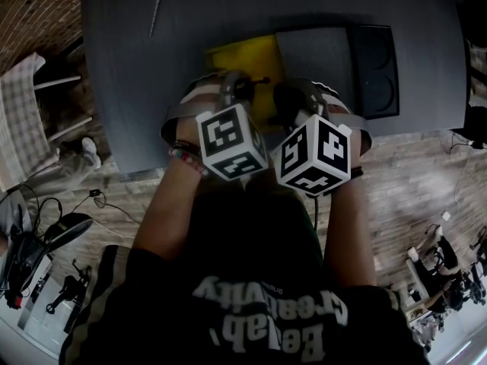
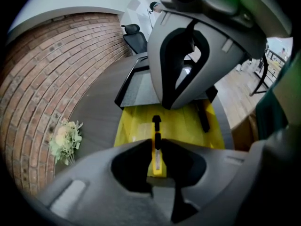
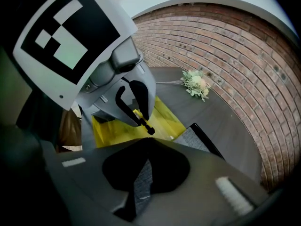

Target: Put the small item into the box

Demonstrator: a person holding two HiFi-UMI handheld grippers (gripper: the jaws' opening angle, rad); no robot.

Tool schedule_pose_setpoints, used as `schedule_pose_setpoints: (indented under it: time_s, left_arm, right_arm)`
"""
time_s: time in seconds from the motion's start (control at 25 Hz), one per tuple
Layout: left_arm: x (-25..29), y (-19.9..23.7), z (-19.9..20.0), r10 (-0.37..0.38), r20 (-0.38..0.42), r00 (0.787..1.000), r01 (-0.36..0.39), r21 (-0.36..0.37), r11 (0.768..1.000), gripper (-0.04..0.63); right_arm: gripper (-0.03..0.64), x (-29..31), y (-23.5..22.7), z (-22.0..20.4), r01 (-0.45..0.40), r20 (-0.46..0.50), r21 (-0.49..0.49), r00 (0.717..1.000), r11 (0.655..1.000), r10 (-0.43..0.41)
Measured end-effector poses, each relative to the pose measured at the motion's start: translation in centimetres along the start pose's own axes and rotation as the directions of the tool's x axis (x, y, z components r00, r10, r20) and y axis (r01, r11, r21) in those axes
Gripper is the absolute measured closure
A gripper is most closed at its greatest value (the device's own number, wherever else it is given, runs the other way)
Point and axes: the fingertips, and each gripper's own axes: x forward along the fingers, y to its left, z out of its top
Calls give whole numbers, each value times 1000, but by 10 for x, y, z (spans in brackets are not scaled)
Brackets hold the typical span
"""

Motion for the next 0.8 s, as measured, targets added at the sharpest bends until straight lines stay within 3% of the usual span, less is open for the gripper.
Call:
schedule_pose_setpoints:
  time_s: [0.8]
  left_arm:
    - [2,0,-6,-3,10,1000,3,1,1000,525]
  right_arm:
    - [611,3,1,3,5,-6,-1,1000,1000,-5]
